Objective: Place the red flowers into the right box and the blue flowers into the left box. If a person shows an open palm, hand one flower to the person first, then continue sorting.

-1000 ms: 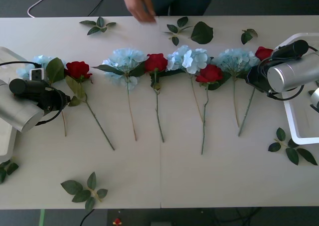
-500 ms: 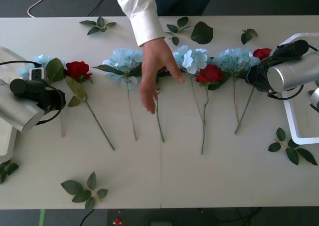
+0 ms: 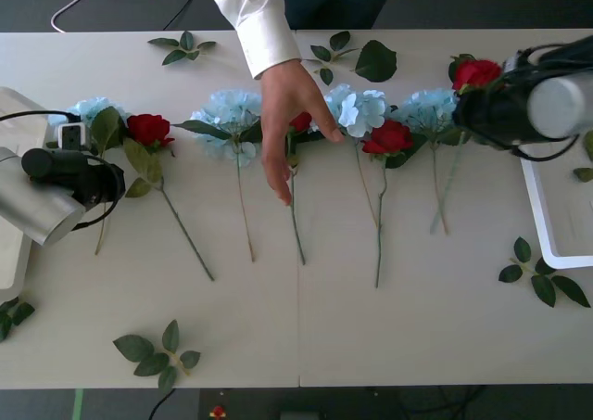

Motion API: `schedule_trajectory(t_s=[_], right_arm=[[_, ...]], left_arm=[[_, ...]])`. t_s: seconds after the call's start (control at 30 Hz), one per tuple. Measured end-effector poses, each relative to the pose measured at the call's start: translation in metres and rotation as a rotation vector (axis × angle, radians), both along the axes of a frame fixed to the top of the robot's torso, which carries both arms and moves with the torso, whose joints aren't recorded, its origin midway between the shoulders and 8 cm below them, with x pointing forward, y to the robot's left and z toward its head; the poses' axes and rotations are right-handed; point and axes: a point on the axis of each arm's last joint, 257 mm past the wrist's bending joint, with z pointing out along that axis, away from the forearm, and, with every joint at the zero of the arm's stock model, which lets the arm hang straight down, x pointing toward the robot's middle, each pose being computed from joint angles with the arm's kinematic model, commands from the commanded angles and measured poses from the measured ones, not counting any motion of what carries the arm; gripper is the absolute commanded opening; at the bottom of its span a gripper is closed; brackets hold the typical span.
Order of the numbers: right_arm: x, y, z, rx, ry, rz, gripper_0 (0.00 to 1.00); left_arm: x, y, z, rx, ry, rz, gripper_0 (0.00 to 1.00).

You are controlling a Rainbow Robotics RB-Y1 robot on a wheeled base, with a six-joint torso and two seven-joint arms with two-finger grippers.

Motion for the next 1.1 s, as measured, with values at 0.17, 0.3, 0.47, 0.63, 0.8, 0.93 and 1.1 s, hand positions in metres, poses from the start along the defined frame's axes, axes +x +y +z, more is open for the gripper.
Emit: schedule_trajectory(t_s=[0.17, 0.3, 0.47, 0.63, 0.8, 0.93, 1.1], right_arm=[[-0.022, -0.025, 0.022, -0.061, -0.096, 0.075, 0.0], [-0.05, -0.04, 0.041, -0.082, -0.18, 0.094, 0.0], [-0.085, -0.051, 0.076, -0.189, -0.386, 0.16, 0.0], [-0.111, -0.031, 0.108, -0.15, -0.586, 0.166, 0.0], [-0.128, 0.008, 0.15, -0.154, -0.763, 0.237, 0.0], [-0.135, 0.048, 0.177, -0.079, -0.895, 0.28, 0.0], [-0.138, 0.105, 0.19, -0.002, -0.968, 0.371, 0.0]], left_arm=[[0.002, 0.003, 0.013, -0.002, -0.001, 0.027, 0.0], [-0.004, 0.003, 0.034, 0.002, 0.024, 0.071, 0.0], [-0.009, -0.014, 0.063, -0.048, 0.037, 0.088, 0.0], [-0.009, -0.019, 0.071, -0.068, 0.034, 0.088, 0.0], [-0.01, -0.019, 0.071, -0.069, 0.035, 0.088, 0.0], [-0.01, -0.019, 0.071, -0.071, 0.037, 0.088, 0.0], [-0.01, -0.02, 0.07, -0.072, 0.039, 0.088, 0.0]])
